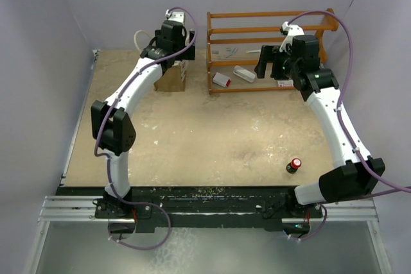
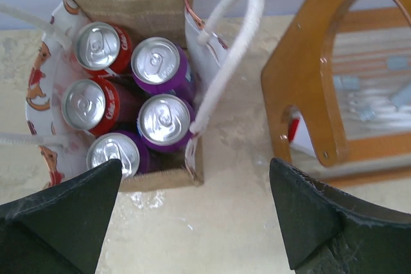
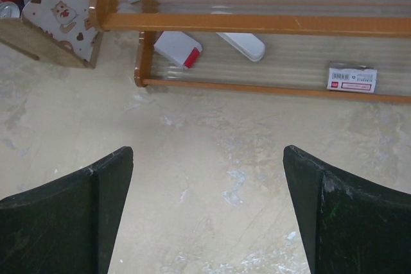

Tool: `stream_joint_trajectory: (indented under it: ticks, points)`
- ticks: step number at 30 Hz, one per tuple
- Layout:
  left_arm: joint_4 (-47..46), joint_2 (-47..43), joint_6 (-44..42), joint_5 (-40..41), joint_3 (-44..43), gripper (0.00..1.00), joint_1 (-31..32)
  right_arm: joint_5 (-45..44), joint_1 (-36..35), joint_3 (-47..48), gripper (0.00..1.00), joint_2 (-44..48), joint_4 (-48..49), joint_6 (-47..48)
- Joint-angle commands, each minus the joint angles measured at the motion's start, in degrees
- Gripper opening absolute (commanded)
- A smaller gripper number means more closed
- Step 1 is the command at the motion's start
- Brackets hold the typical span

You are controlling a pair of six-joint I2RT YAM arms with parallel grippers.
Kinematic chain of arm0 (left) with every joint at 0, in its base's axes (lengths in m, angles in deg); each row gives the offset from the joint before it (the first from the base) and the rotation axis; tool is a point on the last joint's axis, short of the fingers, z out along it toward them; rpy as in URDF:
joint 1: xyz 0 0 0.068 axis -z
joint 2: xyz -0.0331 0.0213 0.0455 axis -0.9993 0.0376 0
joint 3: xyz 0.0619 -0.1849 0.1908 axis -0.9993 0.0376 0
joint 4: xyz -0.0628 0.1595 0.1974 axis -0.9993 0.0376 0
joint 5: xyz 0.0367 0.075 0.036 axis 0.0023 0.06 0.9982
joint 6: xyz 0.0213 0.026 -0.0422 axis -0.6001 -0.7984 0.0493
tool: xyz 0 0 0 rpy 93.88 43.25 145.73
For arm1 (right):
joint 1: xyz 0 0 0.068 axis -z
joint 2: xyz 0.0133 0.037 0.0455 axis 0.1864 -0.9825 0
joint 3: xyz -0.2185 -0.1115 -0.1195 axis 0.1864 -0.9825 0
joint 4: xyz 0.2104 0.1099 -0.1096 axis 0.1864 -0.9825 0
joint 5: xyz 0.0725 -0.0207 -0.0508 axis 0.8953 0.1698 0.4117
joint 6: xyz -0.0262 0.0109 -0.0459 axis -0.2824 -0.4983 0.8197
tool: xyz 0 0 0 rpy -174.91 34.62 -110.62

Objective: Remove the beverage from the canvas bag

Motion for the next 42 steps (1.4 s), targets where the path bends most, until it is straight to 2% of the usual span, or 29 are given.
stream_joint_trajectory:
  ticks: [1,4,8,13,21,37,42]
  points:
    - [-1.8,4.0,-2.6,4.9,-6.8,0.99,-1.1,3.1,-0.1,1.9,1.0,1.9,1.3,2.9]
    - [-2.7,6.3,-3.7,5.3,-8.1,1.0,-1.3,3.3,-0.4,2.4,1.0,2.3,0.7,3.8]
    - [-0.6,6.0,-0.9,6.7,-7.0,0.99,-1.8,3.3,-1.0,2.3,1.0,2.7,0.8,5.7]
    - [0.8,5.4,1.5,5.0,-4.4,0.99,-2.8,4.2,-1.1,2.2,1.0,1.9,1.9,5.9]
    - [8.3,8.9,3.7,-0.4,-8.3,0.99,-4.1,5.9,-1.2,2.4,1.0,0.7,2.3,5.8]
    - [18.1,12.0,-2.4,-4.9,-11.7,1.0,-4.1,6.3,-2.0,2.2,1.0,-0.6,2.6,5.2]
    - [20.1,12.5,-4.2,-5.3,-12.1,0.94,-4.1,6.5,-2.2,2.6,1.0,-1.2,2.5,5.1]
